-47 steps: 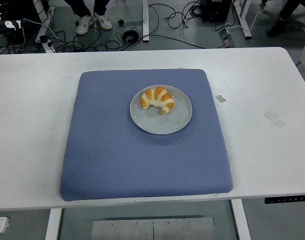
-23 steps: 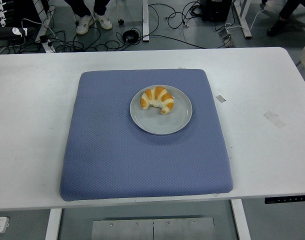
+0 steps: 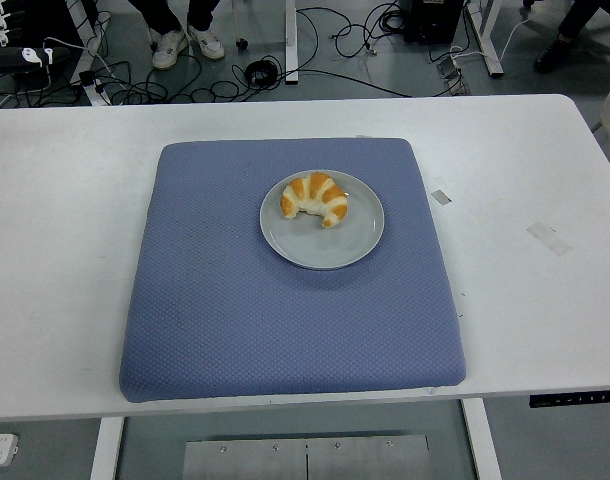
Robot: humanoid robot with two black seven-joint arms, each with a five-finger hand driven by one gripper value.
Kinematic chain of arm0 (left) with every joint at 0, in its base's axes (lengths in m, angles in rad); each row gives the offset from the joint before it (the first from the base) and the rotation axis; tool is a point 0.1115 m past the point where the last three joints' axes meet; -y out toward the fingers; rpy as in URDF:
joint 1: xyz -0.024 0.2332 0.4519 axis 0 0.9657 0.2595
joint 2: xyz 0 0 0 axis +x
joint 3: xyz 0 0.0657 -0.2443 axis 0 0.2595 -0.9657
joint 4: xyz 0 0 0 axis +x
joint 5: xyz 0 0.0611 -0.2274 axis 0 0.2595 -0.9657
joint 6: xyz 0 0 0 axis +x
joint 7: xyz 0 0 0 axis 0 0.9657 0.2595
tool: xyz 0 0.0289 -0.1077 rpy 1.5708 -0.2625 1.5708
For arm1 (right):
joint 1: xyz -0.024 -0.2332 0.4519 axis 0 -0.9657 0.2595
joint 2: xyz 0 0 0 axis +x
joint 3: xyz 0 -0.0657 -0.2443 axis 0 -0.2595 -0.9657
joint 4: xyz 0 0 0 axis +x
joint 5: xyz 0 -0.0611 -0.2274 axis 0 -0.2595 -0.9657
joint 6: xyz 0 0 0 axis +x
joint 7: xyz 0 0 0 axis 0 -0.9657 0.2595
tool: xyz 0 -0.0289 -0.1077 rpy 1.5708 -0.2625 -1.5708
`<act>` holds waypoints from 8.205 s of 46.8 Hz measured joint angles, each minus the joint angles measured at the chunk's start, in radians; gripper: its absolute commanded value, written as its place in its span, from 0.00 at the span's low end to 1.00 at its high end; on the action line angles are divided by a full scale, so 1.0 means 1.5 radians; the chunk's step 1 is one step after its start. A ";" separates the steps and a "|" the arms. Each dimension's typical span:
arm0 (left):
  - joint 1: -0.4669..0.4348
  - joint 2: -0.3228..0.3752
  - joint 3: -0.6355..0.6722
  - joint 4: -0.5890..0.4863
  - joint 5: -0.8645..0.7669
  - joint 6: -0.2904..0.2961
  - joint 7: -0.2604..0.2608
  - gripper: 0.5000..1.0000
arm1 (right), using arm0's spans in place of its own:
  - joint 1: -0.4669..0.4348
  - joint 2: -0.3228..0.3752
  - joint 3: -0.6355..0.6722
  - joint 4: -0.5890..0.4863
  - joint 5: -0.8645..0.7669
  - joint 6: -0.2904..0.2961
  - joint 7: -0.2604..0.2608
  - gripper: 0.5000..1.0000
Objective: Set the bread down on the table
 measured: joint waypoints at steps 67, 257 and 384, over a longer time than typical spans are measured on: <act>-0.073 -0.164 0.078 -0.006 0.263 0.142 0.153 0.94 | 0.000 0.000 0.000 0.000 0.000 0.000 0.000 1.00; -0.127 -0.272 0.328 -0.291 0.404 0.362 0.313 0.94 | 0.000 0.000 0.000 0.000 0.000 0.000 0.000 1.00; -0.127 -0.310 0.375 -0.229 0.420 0.252 0.334 0.61 | 0.000 0.000 0.000 0.000 0.000 0.000 0.000 1.00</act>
